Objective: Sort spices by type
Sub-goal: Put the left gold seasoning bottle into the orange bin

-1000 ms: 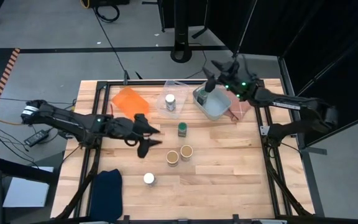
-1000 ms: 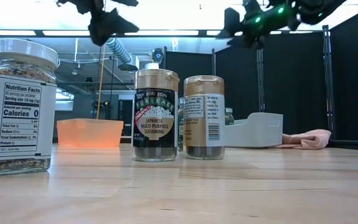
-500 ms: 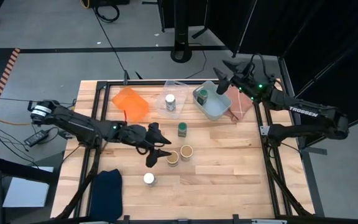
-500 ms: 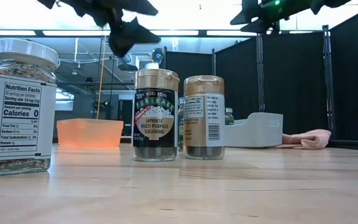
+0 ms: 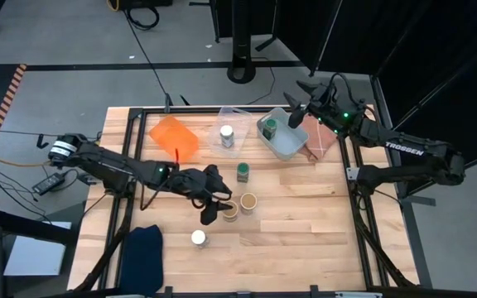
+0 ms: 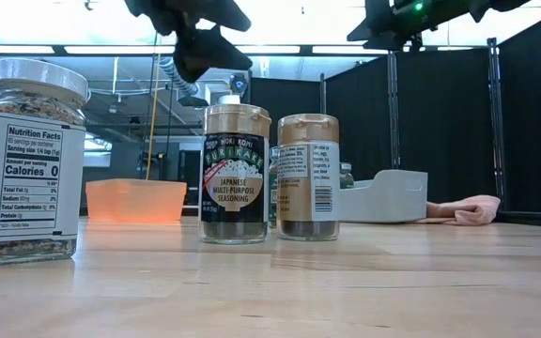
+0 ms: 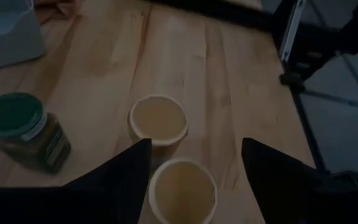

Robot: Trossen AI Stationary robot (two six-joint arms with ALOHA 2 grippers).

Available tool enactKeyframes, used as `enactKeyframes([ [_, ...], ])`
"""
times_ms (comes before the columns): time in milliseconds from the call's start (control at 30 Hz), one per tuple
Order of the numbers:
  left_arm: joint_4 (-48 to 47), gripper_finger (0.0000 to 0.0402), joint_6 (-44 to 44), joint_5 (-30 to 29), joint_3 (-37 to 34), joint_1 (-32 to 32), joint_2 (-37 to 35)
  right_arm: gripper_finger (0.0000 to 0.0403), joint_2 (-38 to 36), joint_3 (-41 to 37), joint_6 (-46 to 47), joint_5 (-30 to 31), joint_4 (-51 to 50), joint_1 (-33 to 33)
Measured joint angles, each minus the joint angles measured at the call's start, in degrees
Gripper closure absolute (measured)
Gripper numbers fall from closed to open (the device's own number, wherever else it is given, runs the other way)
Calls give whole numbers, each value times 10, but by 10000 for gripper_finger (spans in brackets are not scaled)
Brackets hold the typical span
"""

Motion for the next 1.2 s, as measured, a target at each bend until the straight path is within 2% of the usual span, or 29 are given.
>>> enactKeyframes([
  [167,-53,128,1,-4,19,-7,0,104,0,0,0,0,-3,0],
  [267,-69,111,0,-28,19,-15,1,101,0,0,0,0,-10,0],
  [400,-69,91,0,-66,20,-22,16,98,0,0,-2,0,-17,0],
  [500,-36,82,-7,-72,20,-23,33,98,0,0,-14,0,-26,0],
  [800,11,80,-33,-76,20,-52,83,98,0,0,-22,0,-52,-1],
  [1067,-1,80,-3,-174,20,-90,84,98,0,0,-22,0,-71,-2],
  [1200,7,80,-2,-178,20,-93,98,100,0,0,-22,0,-84,-2],
])
